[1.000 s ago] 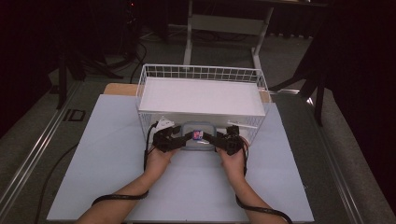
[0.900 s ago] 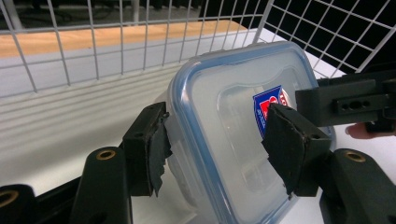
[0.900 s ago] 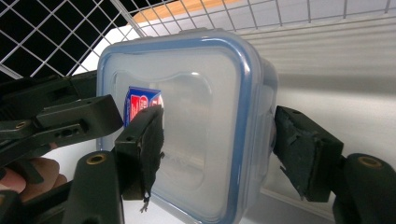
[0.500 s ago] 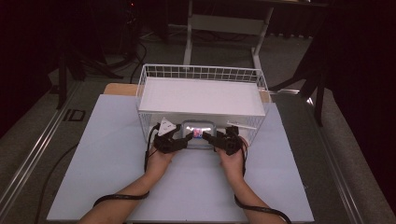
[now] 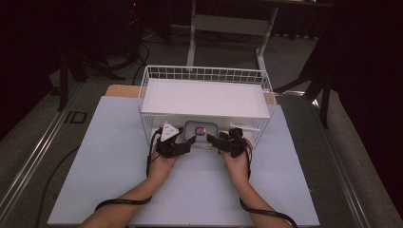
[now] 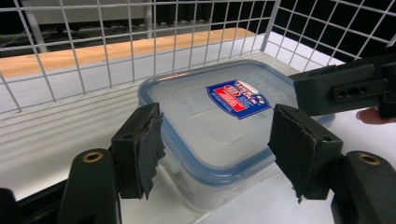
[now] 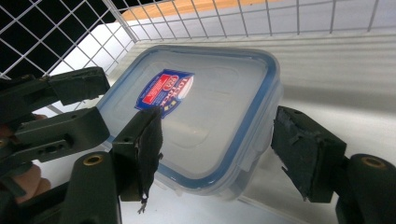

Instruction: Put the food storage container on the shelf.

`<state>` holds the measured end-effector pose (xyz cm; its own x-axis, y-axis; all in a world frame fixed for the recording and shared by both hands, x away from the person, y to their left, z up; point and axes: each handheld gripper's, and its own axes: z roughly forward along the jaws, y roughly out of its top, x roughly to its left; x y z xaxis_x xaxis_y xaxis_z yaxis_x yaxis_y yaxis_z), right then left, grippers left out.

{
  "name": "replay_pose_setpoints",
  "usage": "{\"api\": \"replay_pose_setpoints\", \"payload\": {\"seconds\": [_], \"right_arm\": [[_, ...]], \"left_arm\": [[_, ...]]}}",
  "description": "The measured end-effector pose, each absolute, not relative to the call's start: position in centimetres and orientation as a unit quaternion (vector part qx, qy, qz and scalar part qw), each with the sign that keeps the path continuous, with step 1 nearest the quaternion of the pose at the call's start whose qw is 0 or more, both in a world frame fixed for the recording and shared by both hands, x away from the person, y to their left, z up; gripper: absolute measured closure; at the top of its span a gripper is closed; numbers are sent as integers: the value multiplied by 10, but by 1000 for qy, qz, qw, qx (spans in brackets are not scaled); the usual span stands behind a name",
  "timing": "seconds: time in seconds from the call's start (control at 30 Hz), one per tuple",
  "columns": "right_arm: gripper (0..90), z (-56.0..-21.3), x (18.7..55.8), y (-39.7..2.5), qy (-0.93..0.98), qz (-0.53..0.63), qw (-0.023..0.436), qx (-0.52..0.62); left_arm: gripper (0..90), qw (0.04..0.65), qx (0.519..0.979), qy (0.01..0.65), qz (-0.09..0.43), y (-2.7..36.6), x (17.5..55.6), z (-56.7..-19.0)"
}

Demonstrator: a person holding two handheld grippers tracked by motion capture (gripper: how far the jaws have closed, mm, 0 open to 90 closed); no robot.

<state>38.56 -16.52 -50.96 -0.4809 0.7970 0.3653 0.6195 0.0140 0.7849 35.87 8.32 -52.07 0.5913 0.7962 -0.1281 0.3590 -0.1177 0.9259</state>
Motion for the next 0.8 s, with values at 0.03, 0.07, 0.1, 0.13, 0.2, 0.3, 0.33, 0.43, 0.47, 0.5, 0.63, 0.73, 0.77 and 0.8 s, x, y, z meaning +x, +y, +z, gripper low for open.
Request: {"api": "replay_pose_setpoints", "payload": {"seconds": [0.03,0.07,0.1,0.13,0.2,0.3,0.33,0.43,0.47,0.5,0.63,0.73,0.77,0.8], "right_arm": [[332,-508,384,-165,708,491,96,498],[325,-506,383,-165,710,489,100,497],[318,-504,381,-166,711,486,103,498],[318,-503,379,-167,710,488,103,496],[319,-499,376,-168,713,488,115,489],[320,-493,367,-170,717,493,122,479],[334,-491,364,-170,721,493,125,470],[340,-487,358,-168,730,500,127,448],[359,-485,355,-168,729,507,115,444],[359,-483,352,-166,729,511,112,442],[358,-480,343,-158,736,509,113,431],[407,-482,340,-152,746,503,99,425],[417,-484,340,-151,749,503,91,422],[434,-485,339,-149,750,502,88,422]], "left_arm": [[357,529,720,399,205,83,358,-519],[357,528,723,394,207,83,356,-518],[358,529,726,389,206,84,354,-517],[359,530,726,388,201,85,353,-515],[359,532,727,387,197,87,349,-513],[359,542,725,384,182,92,341,-509],[359,543,725,385,177,94,338,-508],[363,540,732,379,171,98,329,-505],[371,541,732,378,168,100,325,-504],[370,542,733,377,163,102,322,-503],[368,548,735,372,148,112,310,-497],[342,555,730,374,138,120,302,-491],[342,556,728,378,138,123,300,-490],[342,556,728,379,136,125,298,-489]]}}
